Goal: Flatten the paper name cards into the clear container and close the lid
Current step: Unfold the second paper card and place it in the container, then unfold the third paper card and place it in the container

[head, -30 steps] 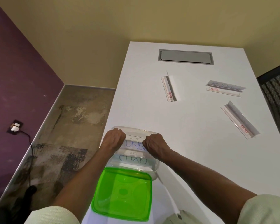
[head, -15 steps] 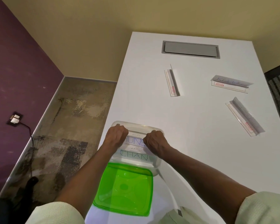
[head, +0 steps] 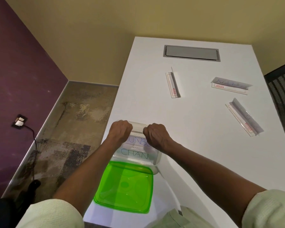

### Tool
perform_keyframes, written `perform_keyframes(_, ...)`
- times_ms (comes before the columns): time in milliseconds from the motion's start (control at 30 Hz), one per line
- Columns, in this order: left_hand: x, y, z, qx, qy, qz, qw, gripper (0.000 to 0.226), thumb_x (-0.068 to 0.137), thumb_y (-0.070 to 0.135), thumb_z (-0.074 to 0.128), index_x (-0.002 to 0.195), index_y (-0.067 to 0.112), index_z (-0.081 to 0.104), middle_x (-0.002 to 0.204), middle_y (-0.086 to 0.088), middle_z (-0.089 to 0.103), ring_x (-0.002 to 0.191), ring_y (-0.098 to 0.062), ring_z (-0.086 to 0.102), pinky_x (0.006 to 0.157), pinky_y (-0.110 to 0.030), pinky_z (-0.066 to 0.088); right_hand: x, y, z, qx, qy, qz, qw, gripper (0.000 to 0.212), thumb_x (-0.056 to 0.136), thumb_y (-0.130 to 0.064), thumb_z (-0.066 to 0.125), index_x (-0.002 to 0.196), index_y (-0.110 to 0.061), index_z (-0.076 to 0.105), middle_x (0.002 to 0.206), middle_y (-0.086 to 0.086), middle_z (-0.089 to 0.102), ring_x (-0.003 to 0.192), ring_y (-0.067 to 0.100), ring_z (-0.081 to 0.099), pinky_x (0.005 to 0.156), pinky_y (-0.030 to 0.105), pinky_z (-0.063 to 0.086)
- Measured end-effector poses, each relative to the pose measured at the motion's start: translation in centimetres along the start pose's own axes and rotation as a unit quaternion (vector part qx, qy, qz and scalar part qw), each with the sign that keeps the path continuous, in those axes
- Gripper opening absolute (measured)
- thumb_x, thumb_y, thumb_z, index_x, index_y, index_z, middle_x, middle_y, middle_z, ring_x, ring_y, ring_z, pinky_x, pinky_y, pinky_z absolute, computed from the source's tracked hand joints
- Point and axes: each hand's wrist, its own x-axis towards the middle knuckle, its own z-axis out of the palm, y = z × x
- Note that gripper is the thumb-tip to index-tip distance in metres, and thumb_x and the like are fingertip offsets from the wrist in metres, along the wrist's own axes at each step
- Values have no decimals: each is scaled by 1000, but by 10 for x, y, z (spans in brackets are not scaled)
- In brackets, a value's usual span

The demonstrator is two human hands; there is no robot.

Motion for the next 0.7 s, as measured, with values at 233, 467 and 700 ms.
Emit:
perform_keyframes(233, -6, 10, -39, -86, 30, -51, 995, 20, 84, -1, 47, 87, 10, 64, 83, -9, 62, 77, -29, 65, 60, -29, 42, -23, 13, -21, -4, 87, 52, 995, 46, 50, 2, 70, 54, -17, 29, 42, 0, 20, 41, 23, 18, 50, 21, -4)
perform_keyframes(467, -8, 37, -65, -154, 100, -94, 979, 15, 77, -5, 44, 69, 8, 45, 60, -4, 37, 58, -29, 44, 53, -28, 30, -61, 40, -29, 6, 148, 79, 986, 44, 52, 6, 62, 57, -17, 25, 47, 1, 17, 43, 23, 15, 49, 23, -1)
perform_keyframes(700, 8, 78, -88, -229, 176, -100, 952, 15, 81, -2, 44, 79, 3, 58, 75, -15, 60, 70, -36, 59, 55, -29, 37, -108, 81, -40, -4, 181, 110, 977, 44, 55, 5, 62, 58, -17, 24, 49, 0, 16, 45, 21, 14, 51, 23, -3)
